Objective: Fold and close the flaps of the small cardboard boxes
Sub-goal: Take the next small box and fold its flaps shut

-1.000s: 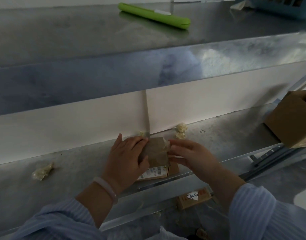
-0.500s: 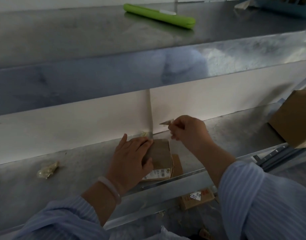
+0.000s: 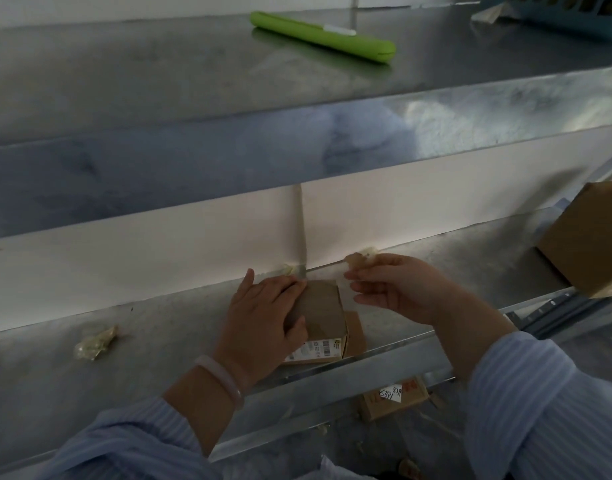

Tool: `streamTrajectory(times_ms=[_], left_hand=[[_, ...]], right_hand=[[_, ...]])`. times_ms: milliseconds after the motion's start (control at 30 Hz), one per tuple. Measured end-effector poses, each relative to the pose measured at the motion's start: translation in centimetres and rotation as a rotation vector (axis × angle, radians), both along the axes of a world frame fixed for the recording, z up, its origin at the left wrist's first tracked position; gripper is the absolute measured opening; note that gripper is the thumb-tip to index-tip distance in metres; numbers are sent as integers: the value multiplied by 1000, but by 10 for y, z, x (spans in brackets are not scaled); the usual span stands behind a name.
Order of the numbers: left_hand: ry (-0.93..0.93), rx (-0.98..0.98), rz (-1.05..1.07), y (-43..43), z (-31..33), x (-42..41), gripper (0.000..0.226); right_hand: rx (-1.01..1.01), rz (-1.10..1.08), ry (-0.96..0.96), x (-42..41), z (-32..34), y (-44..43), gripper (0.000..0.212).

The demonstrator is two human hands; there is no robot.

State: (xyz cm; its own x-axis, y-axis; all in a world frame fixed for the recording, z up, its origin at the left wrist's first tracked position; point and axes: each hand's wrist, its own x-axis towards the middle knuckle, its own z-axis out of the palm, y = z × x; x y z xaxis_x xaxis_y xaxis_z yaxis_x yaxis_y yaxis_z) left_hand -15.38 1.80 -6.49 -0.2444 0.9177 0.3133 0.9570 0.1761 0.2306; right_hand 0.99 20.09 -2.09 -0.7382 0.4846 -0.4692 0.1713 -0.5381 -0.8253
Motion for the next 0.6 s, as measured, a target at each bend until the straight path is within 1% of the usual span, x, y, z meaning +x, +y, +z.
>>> streamTrajectory(times_ms=[133,200,233,267,333,367,400,467,500,533,600], left_hand=[[0,-23,9,0,0,1,53],[3,-28,10,0,0,1,53],[5,-31,10,0,0,1,53],[8,-35,11,0,0,1,53],[11,-45,13,-1,1,1,53],[10,-48,13,-1,1,1,53],[8,-49,13,-1,1,1,53],[6,-50,12,-1,1,0,54],[5,-50,10,-1,1,0,53],[4,-52,9,-1,1,0,53],[5,-62,7,-2,2,0,54]], right_hand=[[86,-6,33,2,5,2,21],[145,-13,9,0,8,2,21],[207,-12,-22,-2,9,0,19],[323,1,-76,-4,9,-1,16],[683,55,-257,-9,7,-4,6],[842,97,-348,-11,5,-5,5],[958,147,-410,-12,2,-6,14],[1082,246,-471,-15,-3,-11,34],[1131,282,-496,-17,-5,-13,37],[1176,299,-514,-18,-7,-14,35],[1283,300,-519,-20,-8,-15,21]])
